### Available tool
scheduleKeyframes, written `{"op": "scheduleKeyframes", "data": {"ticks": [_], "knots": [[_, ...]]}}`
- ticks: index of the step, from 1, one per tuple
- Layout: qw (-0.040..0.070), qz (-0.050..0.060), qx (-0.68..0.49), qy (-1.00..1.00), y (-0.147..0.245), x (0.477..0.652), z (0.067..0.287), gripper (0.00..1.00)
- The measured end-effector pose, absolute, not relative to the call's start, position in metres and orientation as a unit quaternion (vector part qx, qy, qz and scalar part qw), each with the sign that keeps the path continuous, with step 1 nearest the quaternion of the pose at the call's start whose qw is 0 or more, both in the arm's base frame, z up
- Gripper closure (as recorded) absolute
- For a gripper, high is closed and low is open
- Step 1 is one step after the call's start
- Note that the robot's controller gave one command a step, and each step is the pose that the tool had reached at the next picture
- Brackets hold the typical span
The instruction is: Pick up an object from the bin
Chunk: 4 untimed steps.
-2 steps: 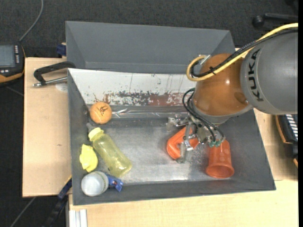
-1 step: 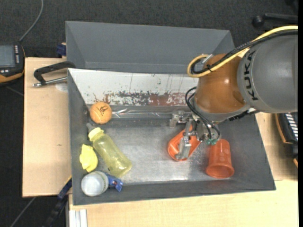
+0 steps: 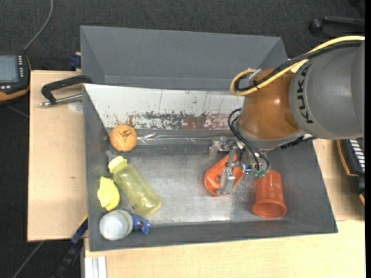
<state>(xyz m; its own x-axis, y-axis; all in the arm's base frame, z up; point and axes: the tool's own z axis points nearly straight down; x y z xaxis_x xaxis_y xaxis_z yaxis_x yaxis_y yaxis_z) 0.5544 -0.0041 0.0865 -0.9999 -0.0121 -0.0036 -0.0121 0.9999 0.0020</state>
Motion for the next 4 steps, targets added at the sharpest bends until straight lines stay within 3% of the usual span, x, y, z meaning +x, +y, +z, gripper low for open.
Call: {"op": "scheduleKeyframes", "data": {"ticks": [1,2,3,4], "knots": [[0.005,0.002,-0.107,0.994,-0.082,0.556,0.071,1.0],[0.005,0.002,-0.107,0.994,-0.082,0.556,0.071,1.0],[0.008,0.002,-0.114,0.993,-0.073,0.564,0.154,1.0],[0.008,0.002,-0.114,0.993,-0.073,0.564,0.154,1.0]]}}
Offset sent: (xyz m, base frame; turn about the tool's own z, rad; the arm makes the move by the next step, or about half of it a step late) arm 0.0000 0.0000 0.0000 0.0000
